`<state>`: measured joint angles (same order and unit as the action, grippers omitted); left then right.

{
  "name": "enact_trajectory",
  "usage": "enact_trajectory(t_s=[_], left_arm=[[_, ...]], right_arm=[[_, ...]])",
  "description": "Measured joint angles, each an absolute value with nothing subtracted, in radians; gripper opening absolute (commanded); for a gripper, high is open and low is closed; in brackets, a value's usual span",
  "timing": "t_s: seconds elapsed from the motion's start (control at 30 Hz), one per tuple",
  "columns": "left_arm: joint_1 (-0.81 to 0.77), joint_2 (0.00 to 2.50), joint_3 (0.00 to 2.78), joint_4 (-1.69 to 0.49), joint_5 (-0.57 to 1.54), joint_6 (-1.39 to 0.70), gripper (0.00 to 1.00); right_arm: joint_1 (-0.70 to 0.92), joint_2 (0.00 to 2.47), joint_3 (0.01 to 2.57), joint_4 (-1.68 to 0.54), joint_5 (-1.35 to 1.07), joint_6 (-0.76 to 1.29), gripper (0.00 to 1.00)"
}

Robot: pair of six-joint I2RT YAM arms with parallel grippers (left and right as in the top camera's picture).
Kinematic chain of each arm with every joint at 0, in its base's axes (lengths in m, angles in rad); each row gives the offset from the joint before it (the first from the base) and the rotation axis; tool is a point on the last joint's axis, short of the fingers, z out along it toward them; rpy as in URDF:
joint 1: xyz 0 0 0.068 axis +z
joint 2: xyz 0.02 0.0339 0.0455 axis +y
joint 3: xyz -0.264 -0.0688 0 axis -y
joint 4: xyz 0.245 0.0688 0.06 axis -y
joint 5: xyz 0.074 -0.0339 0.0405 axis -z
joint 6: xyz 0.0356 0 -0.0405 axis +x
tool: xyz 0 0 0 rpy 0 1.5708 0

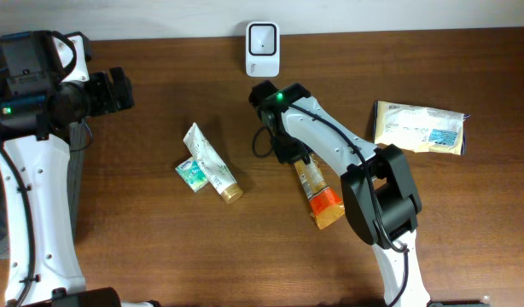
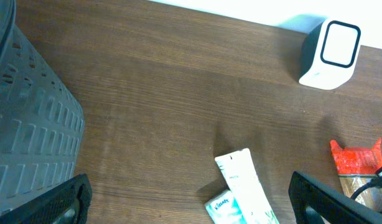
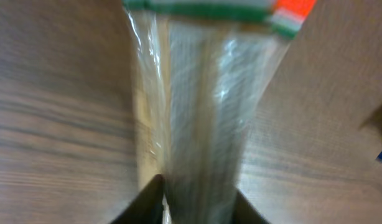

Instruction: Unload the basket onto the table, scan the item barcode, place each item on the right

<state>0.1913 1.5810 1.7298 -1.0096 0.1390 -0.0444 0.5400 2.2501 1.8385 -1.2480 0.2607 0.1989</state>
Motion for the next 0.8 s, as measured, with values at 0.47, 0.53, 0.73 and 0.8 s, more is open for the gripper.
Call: enact_trajectory(t_s=[0.47,0.53,0.73,0.8], left_arm=[[0.191,1.581,1.730,-1.010,0.139,-0.044,0.99],[0.191,1.581,1.730,-1.010,0.139,-0.044,0.99],[0.191,1.581,1.730,-1.010,0.139,-0.044,0.99],[0.191,1.581,1.730,-1.010,0.139,-0.045,0.99]], right_arm=[[0.501,2.190,1.716,-1.109,0.084,0.183,0.04],[0.432,2.183,1.720,-1.111,-0.114,0.134,0.04],[0.183,2.057,1.705,-1.048,-0.820,-0.030,0.04],[0.094,1.900,1.705,-0.967,-0.860,0.023,0.04]])
